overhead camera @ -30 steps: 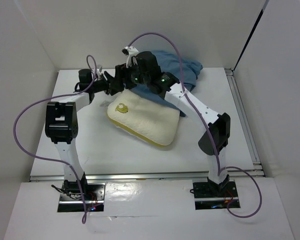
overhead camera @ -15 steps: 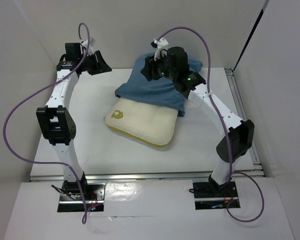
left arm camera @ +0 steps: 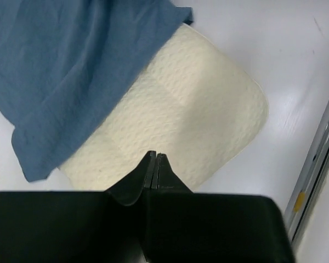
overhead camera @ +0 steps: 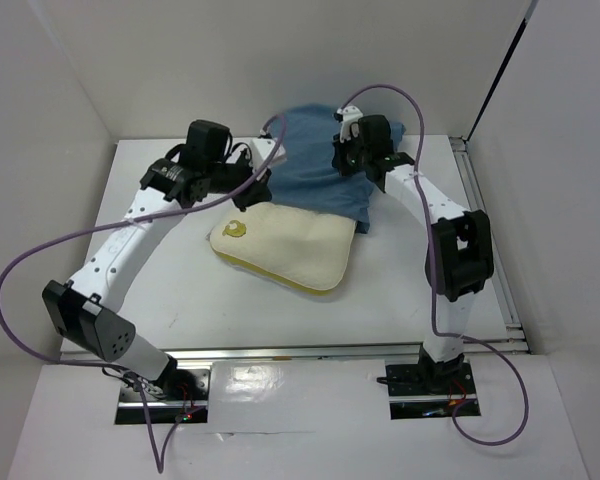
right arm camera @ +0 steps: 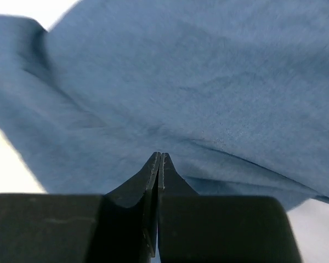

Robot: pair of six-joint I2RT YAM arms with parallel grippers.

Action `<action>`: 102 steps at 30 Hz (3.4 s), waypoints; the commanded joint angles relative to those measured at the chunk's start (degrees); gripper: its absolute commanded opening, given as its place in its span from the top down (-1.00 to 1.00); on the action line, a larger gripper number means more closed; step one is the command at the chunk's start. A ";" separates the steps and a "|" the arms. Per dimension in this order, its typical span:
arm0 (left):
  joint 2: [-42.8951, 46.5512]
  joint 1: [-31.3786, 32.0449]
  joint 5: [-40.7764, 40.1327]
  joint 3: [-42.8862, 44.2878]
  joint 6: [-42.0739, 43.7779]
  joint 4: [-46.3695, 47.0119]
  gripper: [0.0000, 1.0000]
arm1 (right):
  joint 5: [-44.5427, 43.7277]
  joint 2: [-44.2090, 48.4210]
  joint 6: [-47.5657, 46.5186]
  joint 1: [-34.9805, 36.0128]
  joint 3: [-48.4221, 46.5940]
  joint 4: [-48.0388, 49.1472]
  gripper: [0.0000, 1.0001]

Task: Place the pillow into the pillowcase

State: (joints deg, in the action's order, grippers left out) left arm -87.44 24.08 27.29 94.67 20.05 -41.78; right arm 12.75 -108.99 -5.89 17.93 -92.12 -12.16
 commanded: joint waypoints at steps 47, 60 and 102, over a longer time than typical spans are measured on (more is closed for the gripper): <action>-33.14 -2.89 -5.05 8.50 6.32 -0.23 1.00 | 8.76 5.37 -3.87 -6.77 13.01 -17.36 1.00; -31.96 -10.54 8.82 23.29 8.07 -12.09 -0.47 | 15.28 3.70 -2.72 -6.77 7.23 -20.53 1.00; 9.56 23.12 -43.28 -51.16 9.73 41.40 -1.00 | 4.30 22.15 -4.22 2.19 17.32 -11.74 -1.00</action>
State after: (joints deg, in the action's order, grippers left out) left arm -78.72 46.87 -12.60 44.69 27.40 -9.87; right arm 17.56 -88.42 -10.85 19.75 -75.26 -23.46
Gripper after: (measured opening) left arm 1.001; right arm 0.999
